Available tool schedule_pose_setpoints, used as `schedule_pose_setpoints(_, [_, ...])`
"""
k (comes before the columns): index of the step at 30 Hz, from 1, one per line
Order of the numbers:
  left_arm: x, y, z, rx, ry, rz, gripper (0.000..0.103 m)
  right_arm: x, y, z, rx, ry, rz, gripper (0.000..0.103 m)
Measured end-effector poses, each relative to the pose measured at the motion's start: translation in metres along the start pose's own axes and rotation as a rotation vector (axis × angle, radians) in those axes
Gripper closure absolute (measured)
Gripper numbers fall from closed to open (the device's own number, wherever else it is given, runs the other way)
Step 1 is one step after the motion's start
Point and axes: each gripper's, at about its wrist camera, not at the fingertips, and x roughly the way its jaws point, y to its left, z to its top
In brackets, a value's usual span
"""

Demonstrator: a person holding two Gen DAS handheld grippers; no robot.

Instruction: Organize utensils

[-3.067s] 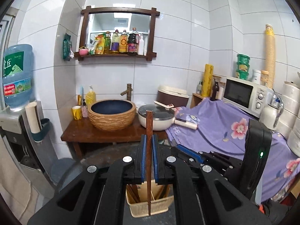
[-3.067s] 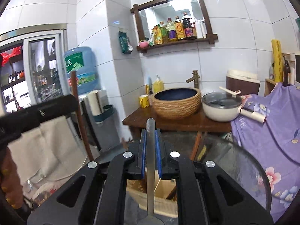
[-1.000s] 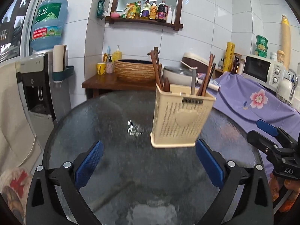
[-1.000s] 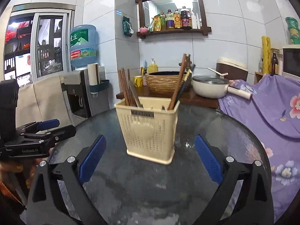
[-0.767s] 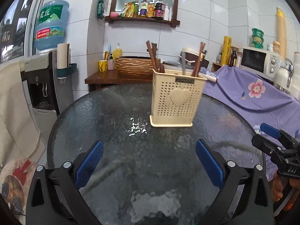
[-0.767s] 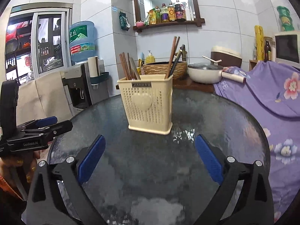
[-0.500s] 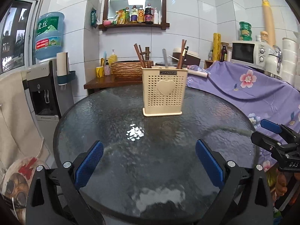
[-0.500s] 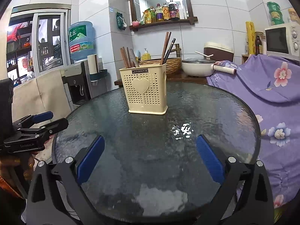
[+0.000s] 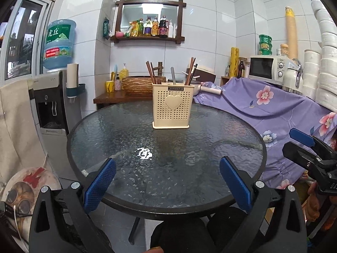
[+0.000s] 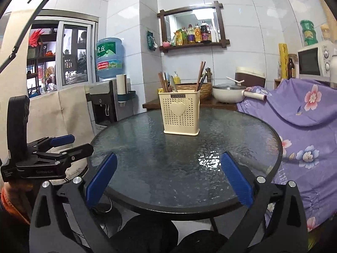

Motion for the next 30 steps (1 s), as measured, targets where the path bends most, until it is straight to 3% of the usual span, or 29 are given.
schedule_pose_setpoints(9, [-0.021, -0.004, -0.001, 0.004, -0.028, -0.016, 0.006, -0.030, 0.017, 0.006, -0.040, -0.050, -0.014, 0.006])
schedule_pose_setpoints(30, [-0.021, -0.007, -0.002, 0.020, -0.021, -0.025, 0.006, -0.023, 0.015, 0.010, -0.046, -0.043, -0.019, 0.006])
